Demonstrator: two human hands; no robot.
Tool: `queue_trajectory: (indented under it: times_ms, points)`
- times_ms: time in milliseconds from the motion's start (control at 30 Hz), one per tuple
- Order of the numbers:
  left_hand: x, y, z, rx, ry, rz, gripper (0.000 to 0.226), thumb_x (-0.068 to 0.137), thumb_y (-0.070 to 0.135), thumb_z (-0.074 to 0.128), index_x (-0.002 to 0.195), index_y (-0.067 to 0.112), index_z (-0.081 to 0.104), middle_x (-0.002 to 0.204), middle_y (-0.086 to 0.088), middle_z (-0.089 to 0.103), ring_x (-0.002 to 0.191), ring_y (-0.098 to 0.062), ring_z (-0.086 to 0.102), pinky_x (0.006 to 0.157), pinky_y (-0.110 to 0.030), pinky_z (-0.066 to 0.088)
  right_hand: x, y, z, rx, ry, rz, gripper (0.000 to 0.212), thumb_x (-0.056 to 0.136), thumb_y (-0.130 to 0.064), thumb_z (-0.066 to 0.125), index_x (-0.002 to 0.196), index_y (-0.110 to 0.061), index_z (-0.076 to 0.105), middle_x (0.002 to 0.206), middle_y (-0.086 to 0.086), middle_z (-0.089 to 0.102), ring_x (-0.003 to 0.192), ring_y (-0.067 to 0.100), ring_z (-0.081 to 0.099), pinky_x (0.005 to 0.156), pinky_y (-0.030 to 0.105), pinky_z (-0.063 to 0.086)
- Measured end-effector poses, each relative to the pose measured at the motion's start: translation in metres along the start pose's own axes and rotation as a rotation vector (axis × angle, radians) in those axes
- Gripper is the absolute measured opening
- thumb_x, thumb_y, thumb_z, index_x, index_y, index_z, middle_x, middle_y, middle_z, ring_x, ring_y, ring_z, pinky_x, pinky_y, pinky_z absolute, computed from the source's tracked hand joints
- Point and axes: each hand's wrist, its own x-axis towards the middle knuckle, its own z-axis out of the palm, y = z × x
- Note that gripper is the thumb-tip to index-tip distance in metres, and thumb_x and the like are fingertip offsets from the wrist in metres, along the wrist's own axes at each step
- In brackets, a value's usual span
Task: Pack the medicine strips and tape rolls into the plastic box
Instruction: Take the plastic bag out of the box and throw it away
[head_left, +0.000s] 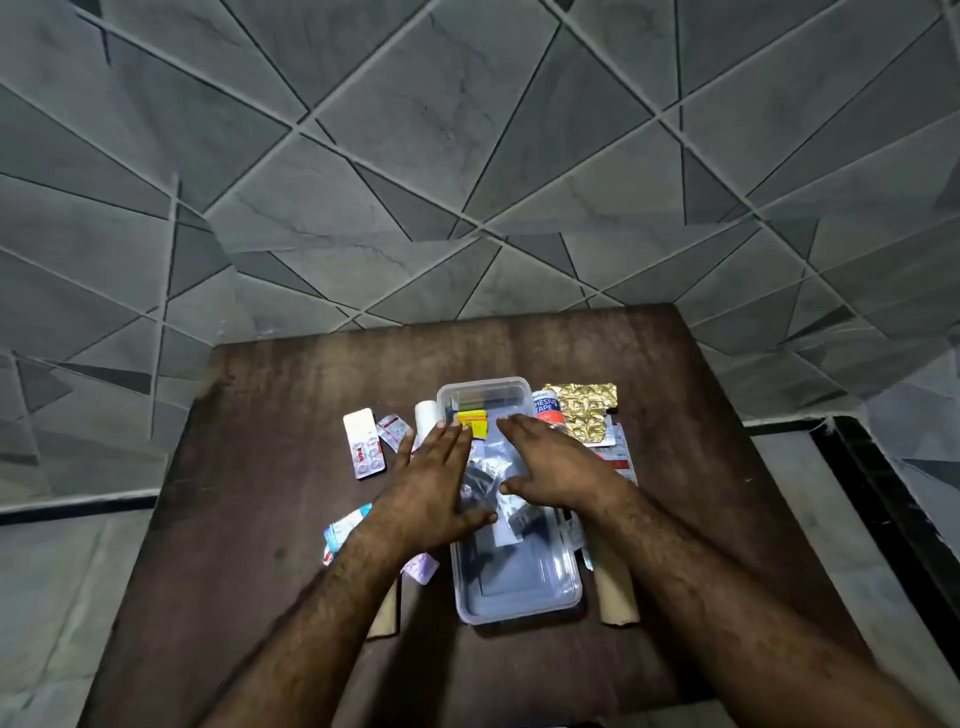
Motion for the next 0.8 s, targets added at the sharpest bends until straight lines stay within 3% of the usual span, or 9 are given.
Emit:
queue_trajectory:
  times_ms: [67, 200, 400, 633, 800]
  points:
    - [0.003, -0.001, 0.007, -0.015, -0.005, -0.004, 0.115, 0.062, 0.081, 0.021, 0.154, 0.015, 0.003, 0.164, -0.003, 0.005, 0.151, -0.019, -0.001, 0.120, -0.046, -0.006, 0.015, 0.000, 0.005, -0.030, -0.004, -0.013, 0.084, 0.082, -0.036, 0.068, 0.148, -0.011, 0.024, 0.155, 0.014, 0.030, 0.143, 0.027, 0.029, 0.113, 0.039, 0.031]
    - [0.008, -0.002, 0.017, 0.014, -0.021, -0.022, 0.102, 0.080, 0.068, 0.049, 0.154, 0.014, 0.006, 0.164, -0.006, 0.002, 0.151, -0.021, -0.004, 0.119, -0.047, -0.008, 0.043, 0.001, 0.021, -0.125, -0.047, 0.007, 0.077, 0.081, -0.033, 0.066, 0.145, -0.010, 0.030, 0.149, 0.018, 0.037, 0.136, 0.033, 0.038, 0.106, 0.040, 0.036]
    - [0.017, -0.010, 0.020, 0.069, -0.055, -0.025, 0.097, 0.082, 0.066, 0.049, 0.154, 0.013, 0.009, 0.164, -0.008, -0.001, 0.151, -0.025, -0.007, 0.118, -0.048, -0.009, 0.083, 0.004, 0.028, -0.141, -0.046, 0.069, 0.063, 0.078, -0.025, 0.062, 0.135, -0.008, 0.041, 0.135, 0.025, 0.049, 0.121, 0.039, 0.050, 0.094, 0.041, 0.045]
    - [0.026, -0.012, 0.020, 0.026, -0.074, -0.013, 0.096, 0.083, 0.063, 0.050, 0.154, 0.013, 0.008, 0.164, -0.008, -0.001, 0.151, -0.023, -0.007, 0.118, -0.043, -0.011, 0.112, 0.008, 0.040, -0.183, -0.100, 0.068, 0.074, 0.079, -0.044, 0.061, 0.142, -0.016, 0.034, 0.133, 0.020, 0.054, 0.118, 0.036, 0.055, 0.097, 0.045, 0.041]
    - [0.029, -0.011, 0.022, 0.002, -0.076, -0.007, 0.096, 0.083, 0.061, 0.052, 0.154, 0.011, 0.010, 0.164, -0.008, 0.003, 0.151, -0.022, -0.004, 0.119, -0.039, -0.009, 0.118, 0.006, 0.047, -0.221, -0.042, 0.060, 0.056, 0.085, -0.046, 0.053, 0.136, -0.026, 0.043, 0.133, 0.018, 0.051, 0.120, 0.034, 0.053, 0.100, 0.048, 0.032]
